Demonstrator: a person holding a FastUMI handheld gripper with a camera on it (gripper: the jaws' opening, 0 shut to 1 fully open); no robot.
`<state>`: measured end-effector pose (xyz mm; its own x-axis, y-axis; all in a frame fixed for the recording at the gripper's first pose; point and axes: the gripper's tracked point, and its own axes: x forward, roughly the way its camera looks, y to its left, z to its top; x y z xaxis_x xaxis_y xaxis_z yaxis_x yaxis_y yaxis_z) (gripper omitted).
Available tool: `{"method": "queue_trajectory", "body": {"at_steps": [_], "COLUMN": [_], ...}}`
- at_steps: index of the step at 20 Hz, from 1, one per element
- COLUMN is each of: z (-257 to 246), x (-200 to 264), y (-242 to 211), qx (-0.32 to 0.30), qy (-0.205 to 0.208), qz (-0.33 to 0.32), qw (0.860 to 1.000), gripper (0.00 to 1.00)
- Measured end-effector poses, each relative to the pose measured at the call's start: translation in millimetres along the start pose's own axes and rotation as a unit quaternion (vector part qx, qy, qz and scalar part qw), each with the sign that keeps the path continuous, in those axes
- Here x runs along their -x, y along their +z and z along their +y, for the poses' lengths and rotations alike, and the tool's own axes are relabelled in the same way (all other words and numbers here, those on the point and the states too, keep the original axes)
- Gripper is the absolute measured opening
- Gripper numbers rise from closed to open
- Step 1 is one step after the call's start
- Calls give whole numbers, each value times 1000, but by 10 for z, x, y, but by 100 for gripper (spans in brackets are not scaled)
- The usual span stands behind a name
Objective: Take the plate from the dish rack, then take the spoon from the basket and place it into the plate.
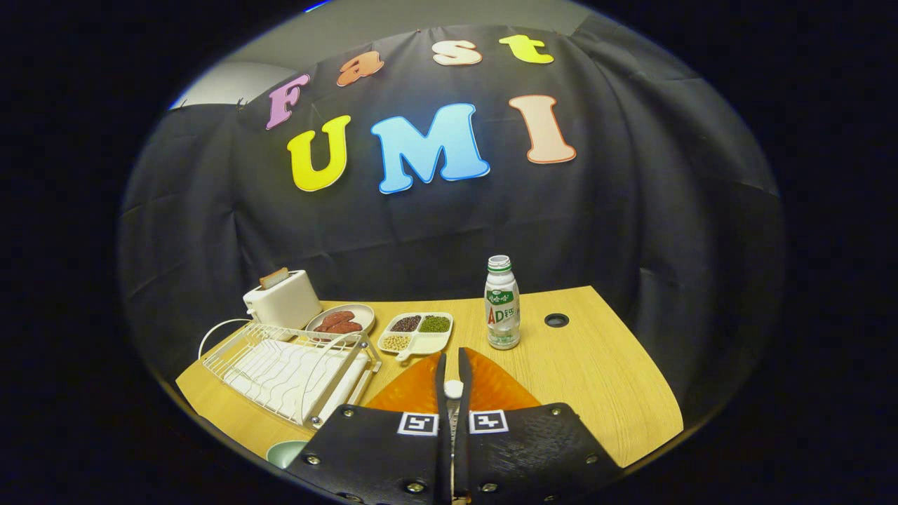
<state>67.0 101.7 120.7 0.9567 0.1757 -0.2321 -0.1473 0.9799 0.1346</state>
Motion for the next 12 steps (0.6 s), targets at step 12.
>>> {"method": "queue_trajectory", "body": {"at_steps": [12], "z": [197], "x": [505], "y": [623], "qx": [34], "qy": [-15], "qz": [-35], "qw": [999], "gripper": [2]}}
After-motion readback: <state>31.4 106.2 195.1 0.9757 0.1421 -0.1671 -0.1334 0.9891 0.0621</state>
